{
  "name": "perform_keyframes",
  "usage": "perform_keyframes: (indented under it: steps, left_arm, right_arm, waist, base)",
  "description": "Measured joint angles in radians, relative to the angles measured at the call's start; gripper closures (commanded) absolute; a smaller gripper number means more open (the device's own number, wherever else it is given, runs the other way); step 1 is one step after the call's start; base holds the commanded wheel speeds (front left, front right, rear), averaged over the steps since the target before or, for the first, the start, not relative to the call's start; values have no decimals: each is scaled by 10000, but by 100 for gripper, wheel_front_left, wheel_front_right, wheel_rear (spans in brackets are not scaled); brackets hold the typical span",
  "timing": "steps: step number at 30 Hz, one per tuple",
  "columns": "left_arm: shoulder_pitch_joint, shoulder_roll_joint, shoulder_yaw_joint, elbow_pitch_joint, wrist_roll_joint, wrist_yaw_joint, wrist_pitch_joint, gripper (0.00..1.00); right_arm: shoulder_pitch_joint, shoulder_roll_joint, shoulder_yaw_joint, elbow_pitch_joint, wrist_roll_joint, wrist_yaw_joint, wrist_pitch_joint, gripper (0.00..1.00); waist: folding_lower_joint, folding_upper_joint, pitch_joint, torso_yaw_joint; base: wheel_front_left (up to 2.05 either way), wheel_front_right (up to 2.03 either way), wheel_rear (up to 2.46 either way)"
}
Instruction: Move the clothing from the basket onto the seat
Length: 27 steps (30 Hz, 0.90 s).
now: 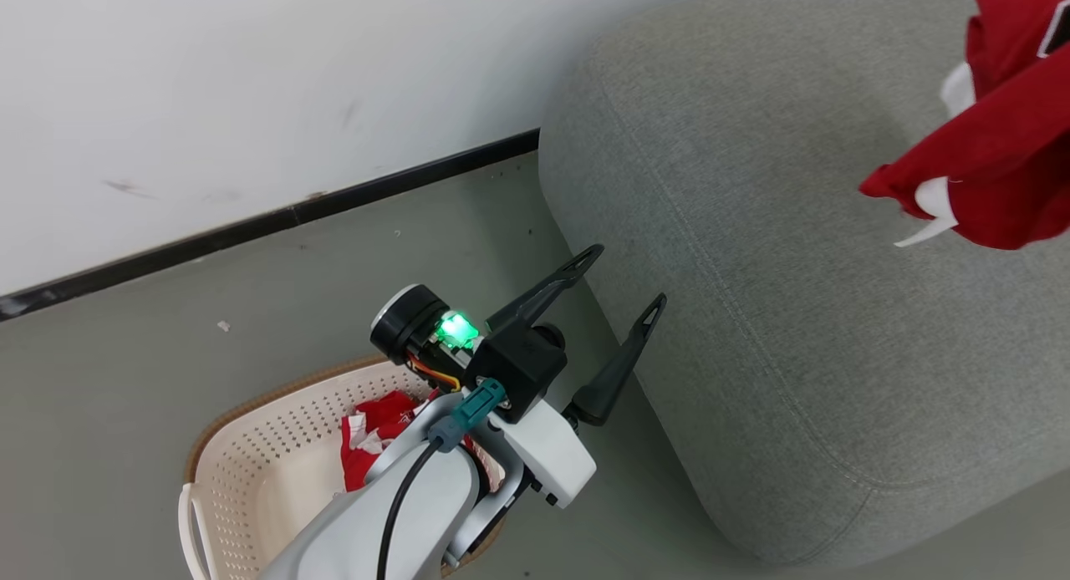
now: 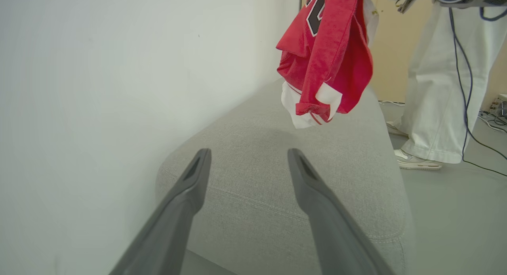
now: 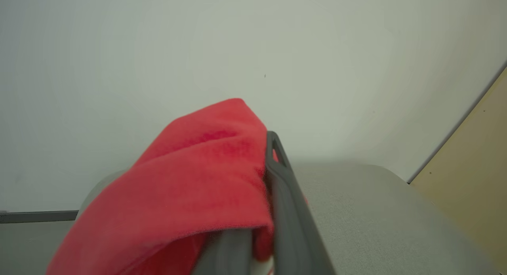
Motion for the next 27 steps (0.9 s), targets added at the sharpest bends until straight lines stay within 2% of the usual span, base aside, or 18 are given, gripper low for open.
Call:
perform_keyframes:
  steps: [5, 8, 20, 27]
  left_arm:
    - [-214, -2, -104, -238, 140, 0, 100, 0]
    - [-299, 13, -174, -288, 274, 0, 104, 0]
    - [-483, 173, -320, -424, 472, -6, 353, 0]
    - [-576, 217, -351, -520, 545, -8, 441, 0]
  right_arm:
    - [74, -316, -176, 786, -460, 0, -2, 100]
    - [192, -263, -255, 1294, -545, 0, -4, 100]
    - [365, 976, -757, 2702, -1275, 0, -117, 100]
    - [352, 1664, -871, 3064, -1779, 0, -224, 100]
  waist:
    - [0, 0, 297, 210]
    - [0, 0, 473, 338]
    - [0, 0, 1152, 852]
    - [0, 0, 1508, 1162]
  base:
    - [0, 0, 0]
    - [0, 0, 0]
    - [0, 0, 0]
    - [0, 0, 0]
